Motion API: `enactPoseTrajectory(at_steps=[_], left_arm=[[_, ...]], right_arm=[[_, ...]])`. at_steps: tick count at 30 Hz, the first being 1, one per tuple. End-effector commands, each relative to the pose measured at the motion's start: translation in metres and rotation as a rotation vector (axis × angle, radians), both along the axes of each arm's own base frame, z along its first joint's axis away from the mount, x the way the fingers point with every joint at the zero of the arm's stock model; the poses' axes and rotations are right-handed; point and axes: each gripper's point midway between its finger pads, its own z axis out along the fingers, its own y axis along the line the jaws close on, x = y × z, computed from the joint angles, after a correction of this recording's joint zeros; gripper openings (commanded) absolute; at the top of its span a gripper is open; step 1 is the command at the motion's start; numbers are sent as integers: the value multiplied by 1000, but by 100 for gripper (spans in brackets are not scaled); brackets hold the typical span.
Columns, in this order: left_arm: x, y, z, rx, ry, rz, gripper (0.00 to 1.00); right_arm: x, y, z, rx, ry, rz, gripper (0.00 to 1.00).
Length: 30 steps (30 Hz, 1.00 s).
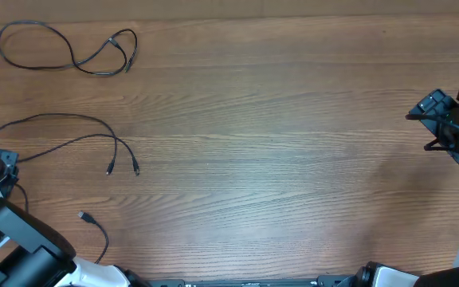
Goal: Untangle cables
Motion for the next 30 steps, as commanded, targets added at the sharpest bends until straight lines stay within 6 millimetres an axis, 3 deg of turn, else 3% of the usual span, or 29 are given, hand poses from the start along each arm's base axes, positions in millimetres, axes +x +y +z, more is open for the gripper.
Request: enactPoseTrajectory(at_steps=[1,6,10,14,18,19,21,22,26,30], left_arm=[[10,-16,-34,-131,7,-132,4],[13,-32,-74,-261,35,-208,4],[24,-48,-87,-356,-20,-250,4],[45,-58,-74,-401,-131,-349,4],[68,-73,-44,-484,-270,-431,16],[73,-76,-36,-504,-296,-436,23],[81,-80,-21,-533,-346,-448,55],[84,-83,-16,-551,-364,-450,58],[79,-89,-11,-595,-348,-408,54],[58,-95,-17,-624,-247,-374,58]], right_arm=[[4,-5,13,-21,-31,-7,100],[4,-5,13,-21,-31,-7,100],[4,-5,13,-21,-31,-7,100],[4,-5,13,-21,-31,-7,100],[4,-5,13,-21,-31,-7,100],[4,-5,13,-21,-31,-7,100],[4,-5,13,-21,-31,-7,100],[4,-5,13,-21,-31,-7,100],[4,-5,13,-21,-31,-7,100],[4,-5,13,-21,-31,-7,100]])
